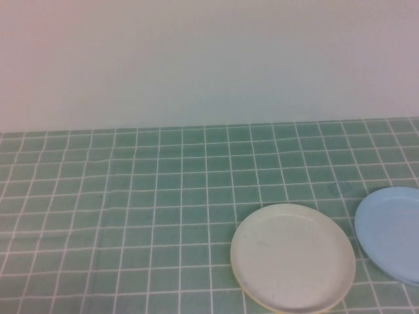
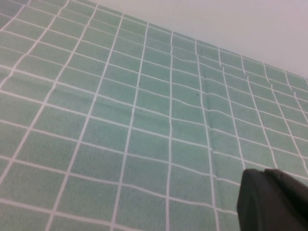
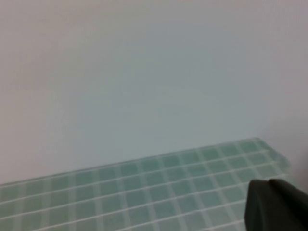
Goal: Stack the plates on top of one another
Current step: Pick up the blue plate
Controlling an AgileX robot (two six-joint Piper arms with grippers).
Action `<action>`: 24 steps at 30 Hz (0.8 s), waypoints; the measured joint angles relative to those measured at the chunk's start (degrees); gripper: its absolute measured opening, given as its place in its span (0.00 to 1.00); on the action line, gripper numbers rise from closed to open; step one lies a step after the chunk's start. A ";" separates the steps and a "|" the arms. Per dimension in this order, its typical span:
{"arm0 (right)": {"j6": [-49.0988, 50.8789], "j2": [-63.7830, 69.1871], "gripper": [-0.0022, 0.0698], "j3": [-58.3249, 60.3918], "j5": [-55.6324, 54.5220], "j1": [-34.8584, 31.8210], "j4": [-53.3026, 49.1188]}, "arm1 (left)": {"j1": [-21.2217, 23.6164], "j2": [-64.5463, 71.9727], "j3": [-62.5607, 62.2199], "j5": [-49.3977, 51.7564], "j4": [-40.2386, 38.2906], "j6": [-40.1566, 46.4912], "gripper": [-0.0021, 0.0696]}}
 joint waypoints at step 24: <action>-3.87 30.62 0.03 -2.14 3.87 -3.45 9.04 | 0.00 0.00 0.00 0.00 0.00 0.00 0.03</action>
